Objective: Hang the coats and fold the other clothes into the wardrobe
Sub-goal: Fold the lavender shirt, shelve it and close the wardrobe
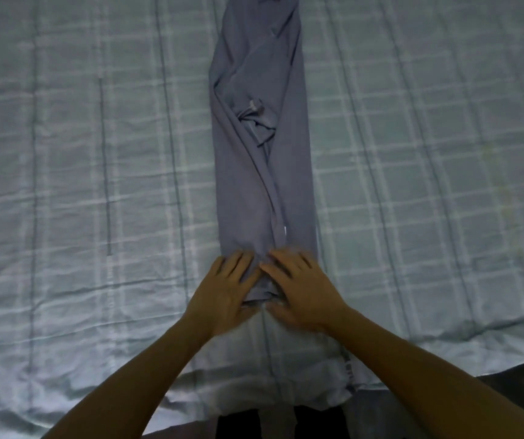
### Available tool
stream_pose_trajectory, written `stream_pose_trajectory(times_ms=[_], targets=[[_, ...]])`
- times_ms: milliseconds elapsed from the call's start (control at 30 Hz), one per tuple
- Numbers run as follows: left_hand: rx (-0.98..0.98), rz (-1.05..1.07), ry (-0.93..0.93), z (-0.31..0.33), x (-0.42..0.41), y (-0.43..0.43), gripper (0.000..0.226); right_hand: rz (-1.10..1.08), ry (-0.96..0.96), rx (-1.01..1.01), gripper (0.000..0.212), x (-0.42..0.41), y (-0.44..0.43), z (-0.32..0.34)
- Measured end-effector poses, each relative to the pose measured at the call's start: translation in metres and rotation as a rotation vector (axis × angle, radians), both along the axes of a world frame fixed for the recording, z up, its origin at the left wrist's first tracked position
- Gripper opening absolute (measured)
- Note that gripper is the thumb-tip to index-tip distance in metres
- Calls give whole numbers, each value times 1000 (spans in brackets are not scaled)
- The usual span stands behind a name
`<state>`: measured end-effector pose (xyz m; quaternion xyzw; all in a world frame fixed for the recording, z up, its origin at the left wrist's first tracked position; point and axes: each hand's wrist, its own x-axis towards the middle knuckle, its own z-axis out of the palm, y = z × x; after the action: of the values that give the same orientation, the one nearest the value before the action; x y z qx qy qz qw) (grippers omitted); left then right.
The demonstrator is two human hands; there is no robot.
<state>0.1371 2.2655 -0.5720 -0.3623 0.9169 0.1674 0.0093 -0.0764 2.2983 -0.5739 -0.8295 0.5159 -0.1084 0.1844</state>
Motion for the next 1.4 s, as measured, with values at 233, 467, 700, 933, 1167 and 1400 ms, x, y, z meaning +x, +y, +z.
stream_pose_trajectory(times_ms=[233,467,700,933,1167,1400], targets=[[-74,79,127,0,-12,-7,37,-95,17,-59,36,1,-4,-13],[498,92,31,58,-27,13,42,-101,-21,316,35,-9,13,44],[722,466,242,112,-34,-61,25,-428,-91,355,26,-26,-51,114],[-47,570,253,84,-14,-77,60,-551,-115,-89,35,-8,-67,83],[133,216,-52,15,-19,-33,70,-153,103,122,64,13,-39,24],[46,311,-44,-5,-43,-44,58,-187,165,93,50,4,-66,13]])
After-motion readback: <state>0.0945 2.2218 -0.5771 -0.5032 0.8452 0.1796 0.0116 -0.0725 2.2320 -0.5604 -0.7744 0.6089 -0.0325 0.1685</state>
